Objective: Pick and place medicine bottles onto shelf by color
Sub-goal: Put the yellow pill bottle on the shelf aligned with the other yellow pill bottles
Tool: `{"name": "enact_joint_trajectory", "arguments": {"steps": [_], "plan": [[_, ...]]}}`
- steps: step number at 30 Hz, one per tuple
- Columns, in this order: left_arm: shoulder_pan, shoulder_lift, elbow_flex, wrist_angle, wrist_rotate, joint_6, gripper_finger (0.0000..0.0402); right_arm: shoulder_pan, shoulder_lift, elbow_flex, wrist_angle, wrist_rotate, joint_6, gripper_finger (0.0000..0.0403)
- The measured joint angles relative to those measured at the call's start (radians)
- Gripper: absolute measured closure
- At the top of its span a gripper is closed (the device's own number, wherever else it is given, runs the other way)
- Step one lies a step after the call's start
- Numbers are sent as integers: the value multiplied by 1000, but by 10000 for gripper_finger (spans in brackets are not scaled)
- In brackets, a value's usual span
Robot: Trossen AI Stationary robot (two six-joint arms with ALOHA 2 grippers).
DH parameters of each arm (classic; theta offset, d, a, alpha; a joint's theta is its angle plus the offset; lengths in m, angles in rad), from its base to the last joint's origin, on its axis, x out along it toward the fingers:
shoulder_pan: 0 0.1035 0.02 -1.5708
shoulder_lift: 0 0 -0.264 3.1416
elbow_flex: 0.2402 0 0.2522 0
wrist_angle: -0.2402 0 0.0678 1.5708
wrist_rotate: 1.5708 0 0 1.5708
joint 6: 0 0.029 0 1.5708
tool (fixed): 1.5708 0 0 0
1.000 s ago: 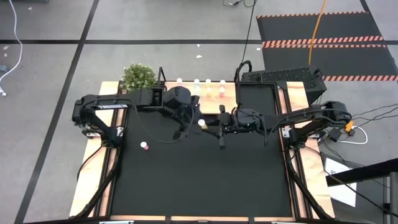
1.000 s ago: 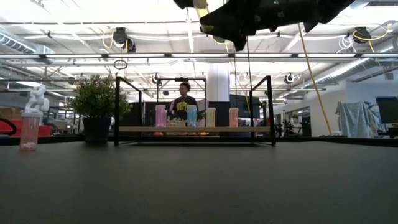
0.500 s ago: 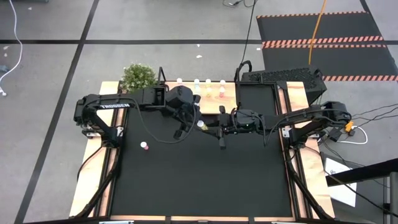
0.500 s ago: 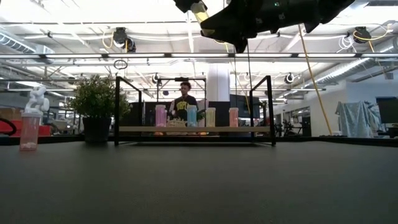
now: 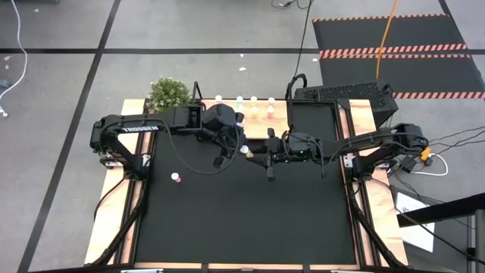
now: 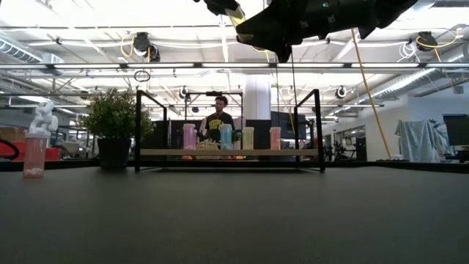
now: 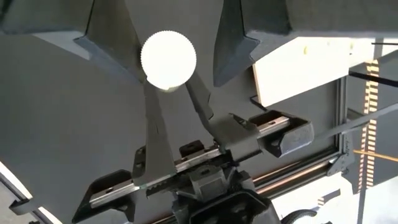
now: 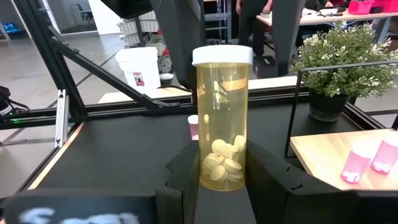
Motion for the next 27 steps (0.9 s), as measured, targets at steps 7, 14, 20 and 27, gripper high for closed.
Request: {"name": "enact_joint_trajectory", "arguments": {"steps": [7, 14, 20, 27], "plan": [[0, 0, 0, 0, 20, 8, 225, -2, 0, 0, -2, 0, 0, 300], [1, 0, 0, -27, 19, 34, 273, -16, 0, 0, 3, -5, -1, 300], [4, 0, 0, -31, 19, 46, 275, -16, 0, 0, 3, -2, -3, 300], [4, 0, -1, -35, -10, 58, 278, -33, 0, 1, -27, -3, 39, 291]]}}
